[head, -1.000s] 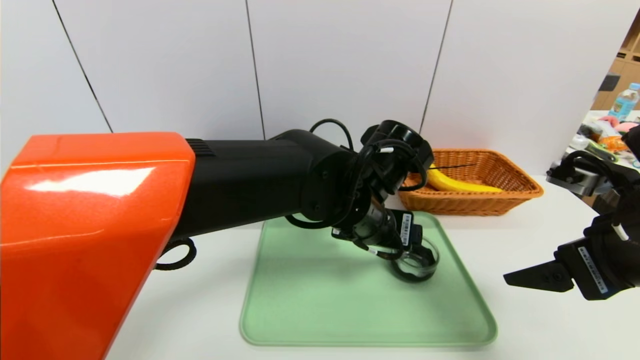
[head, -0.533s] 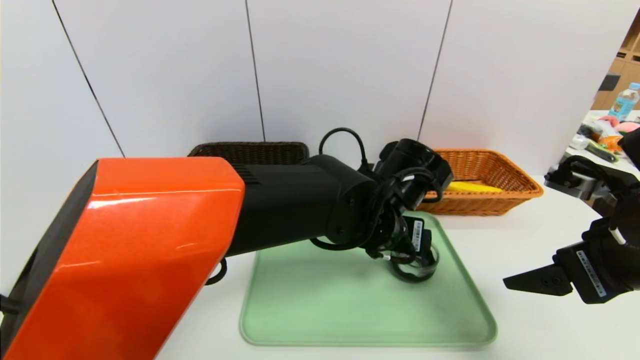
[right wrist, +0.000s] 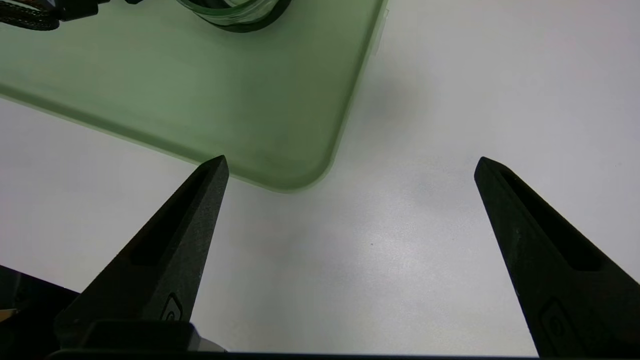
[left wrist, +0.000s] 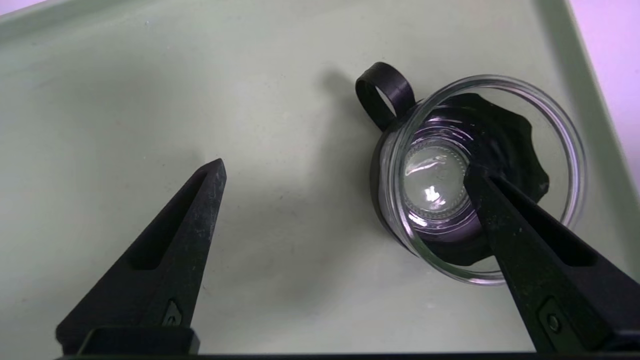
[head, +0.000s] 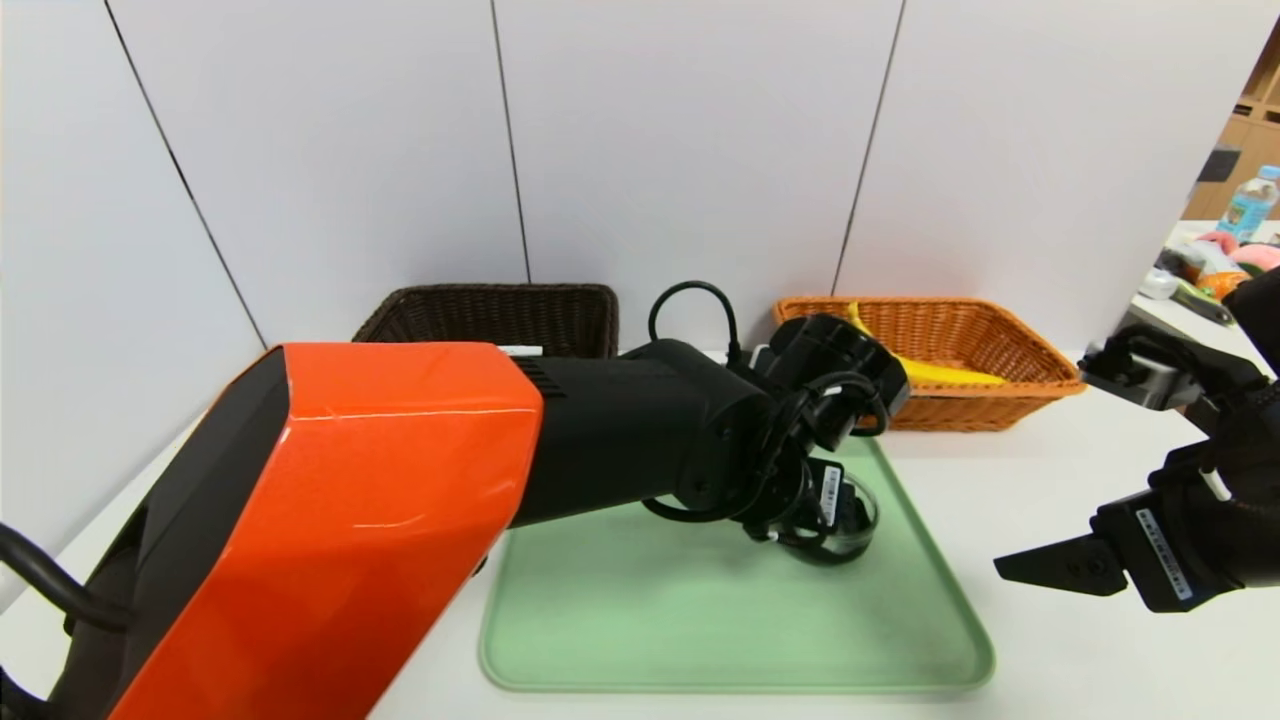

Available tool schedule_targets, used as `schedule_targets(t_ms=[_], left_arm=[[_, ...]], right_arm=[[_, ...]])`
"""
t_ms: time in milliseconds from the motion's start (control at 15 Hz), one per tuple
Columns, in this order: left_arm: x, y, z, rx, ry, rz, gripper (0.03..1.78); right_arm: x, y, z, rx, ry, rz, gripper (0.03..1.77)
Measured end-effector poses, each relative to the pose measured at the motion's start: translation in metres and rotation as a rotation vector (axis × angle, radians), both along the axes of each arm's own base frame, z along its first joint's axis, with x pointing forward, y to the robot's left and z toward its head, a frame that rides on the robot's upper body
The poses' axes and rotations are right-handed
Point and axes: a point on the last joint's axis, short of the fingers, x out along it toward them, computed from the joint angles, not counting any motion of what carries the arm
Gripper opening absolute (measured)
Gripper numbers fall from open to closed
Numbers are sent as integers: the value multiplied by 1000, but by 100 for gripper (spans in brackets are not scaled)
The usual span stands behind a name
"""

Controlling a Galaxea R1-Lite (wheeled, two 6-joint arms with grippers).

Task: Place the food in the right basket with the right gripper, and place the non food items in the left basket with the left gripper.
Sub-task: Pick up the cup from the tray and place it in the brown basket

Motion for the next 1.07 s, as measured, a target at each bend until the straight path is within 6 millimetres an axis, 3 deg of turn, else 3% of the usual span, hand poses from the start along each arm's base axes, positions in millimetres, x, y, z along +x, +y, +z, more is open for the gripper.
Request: schedule_targets(t_ms=[1067], left_arm=[[-2, 6, -11, 97, 41, 25, 169]], right_arm=[[1, 1, -2, -1, 6, 7, 169]])
